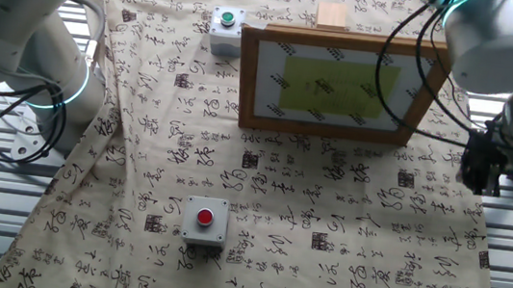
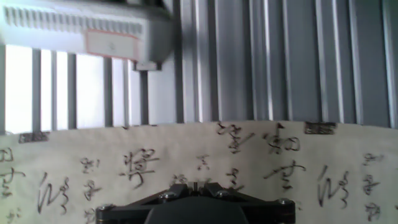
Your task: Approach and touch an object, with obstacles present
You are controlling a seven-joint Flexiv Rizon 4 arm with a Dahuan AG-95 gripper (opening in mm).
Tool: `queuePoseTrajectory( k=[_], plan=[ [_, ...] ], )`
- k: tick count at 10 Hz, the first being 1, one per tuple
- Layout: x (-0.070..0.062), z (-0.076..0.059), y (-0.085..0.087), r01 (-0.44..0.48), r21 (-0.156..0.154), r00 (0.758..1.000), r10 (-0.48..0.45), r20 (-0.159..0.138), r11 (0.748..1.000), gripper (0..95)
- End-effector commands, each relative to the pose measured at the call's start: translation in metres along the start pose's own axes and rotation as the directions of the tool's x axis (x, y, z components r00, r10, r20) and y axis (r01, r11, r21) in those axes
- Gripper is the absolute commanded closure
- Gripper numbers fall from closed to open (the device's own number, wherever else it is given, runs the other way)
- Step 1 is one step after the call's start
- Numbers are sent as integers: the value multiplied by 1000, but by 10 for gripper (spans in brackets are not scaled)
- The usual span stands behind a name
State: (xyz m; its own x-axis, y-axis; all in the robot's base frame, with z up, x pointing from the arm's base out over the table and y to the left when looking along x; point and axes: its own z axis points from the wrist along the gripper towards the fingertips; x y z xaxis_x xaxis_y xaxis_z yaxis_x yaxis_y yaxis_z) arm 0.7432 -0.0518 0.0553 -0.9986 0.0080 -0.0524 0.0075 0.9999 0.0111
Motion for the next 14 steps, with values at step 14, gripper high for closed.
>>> queuePoseTrajectory(
  k=[14],
  plan=[
    [-31, 1, 143, -62, 15, 998, 62, 2, 998, 950]
  ],
)
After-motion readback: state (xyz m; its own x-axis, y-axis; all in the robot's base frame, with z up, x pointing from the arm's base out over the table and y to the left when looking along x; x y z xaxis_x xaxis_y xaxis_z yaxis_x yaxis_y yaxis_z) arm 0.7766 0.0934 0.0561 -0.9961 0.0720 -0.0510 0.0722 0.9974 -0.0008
